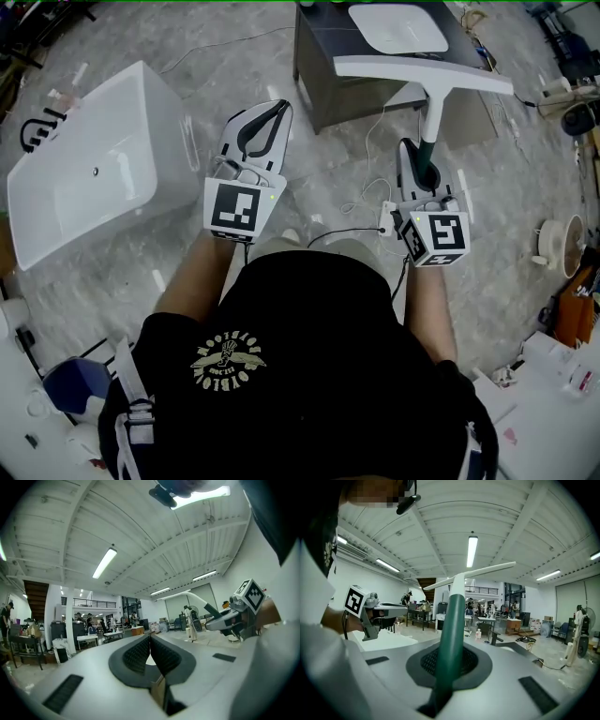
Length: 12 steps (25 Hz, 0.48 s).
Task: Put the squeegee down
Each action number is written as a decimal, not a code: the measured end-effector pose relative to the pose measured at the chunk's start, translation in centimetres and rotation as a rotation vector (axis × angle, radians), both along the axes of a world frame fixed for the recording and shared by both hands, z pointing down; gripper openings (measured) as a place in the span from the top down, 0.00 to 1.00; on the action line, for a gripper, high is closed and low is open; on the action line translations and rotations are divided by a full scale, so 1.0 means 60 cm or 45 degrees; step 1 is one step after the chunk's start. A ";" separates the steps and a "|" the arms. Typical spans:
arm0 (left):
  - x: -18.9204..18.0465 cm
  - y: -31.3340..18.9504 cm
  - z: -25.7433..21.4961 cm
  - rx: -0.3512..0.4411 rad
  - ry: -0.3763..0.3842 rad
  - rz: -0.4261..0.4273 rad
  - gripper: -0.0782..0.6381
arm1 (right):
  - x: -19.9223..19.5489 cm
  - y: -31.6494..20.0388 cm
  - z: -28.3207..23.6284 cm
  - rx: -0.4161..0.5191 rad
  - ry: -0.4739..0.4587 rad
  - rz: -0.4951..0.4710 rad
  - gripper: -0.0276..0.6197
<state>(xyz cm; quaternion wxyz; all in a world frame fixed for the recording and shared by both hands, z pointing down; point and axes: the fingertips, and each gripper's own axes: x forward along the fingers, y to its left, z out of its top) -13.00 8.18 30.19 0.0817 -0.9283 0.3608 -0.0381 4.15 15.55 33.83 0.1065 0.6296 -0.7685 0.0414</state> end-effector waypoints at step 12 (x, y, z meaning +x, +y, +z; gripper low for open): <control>0.016 -0.015 0.006 -0.011 0.014 0.000 0.86 | 0.023 -0.005 0.006 0.003 -0.027 0.024 0.91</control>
